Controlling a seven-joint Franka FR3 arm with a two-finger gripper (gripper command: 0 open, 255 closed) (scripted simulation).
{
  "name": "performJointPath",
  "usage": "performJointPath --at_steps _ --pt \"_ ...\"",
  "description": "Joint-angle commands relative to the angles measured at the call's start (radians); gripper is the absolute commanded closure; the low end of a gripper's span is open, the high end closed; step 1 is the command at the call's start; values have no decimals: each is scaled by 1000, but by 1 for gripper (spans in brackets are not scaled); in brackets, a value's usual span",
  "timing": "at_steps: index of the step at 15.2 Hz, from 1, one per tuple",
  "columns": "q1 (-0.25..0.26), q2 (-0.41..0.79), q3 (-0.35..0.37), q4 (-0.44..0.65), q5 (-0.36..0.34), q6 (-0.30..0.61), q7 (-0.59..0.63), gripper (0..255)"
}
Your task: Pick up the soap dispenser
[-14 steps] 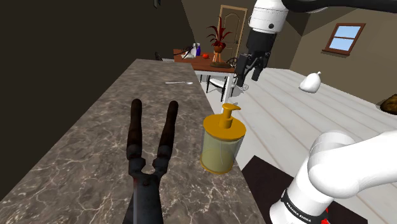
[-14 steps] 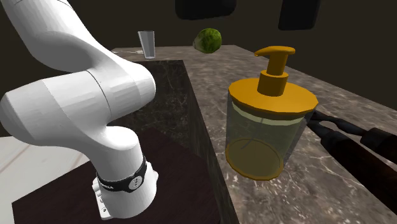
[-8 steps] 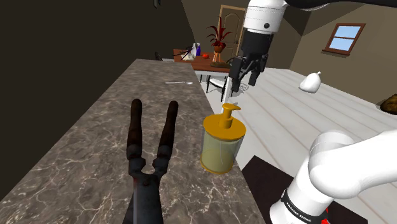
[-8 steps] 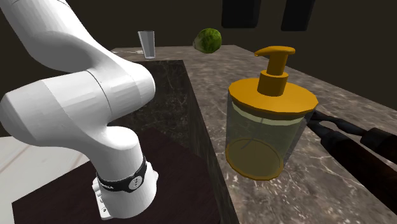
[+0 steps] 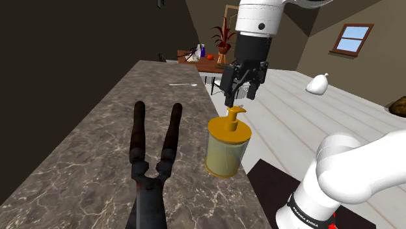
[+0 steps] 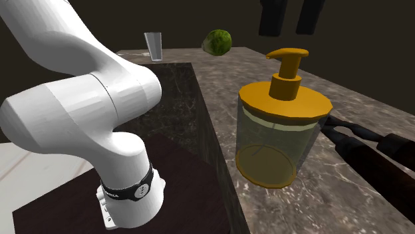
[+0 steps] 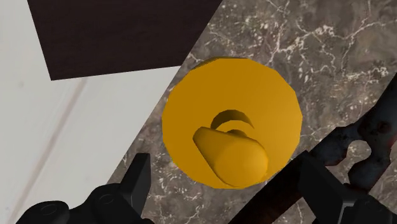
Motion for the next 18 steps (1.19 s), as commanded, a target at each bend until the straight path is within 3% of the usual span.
performJointPath --at_steps 1,8,9,18 --pt "3 -3 9 -22 10 17 8 0" --pt "10 -23 20 -109 21 84 5 0" --pt "10 -22 20 -108 22 84 6 255" --pt "10 -23 20 -109 21 84 5 255"
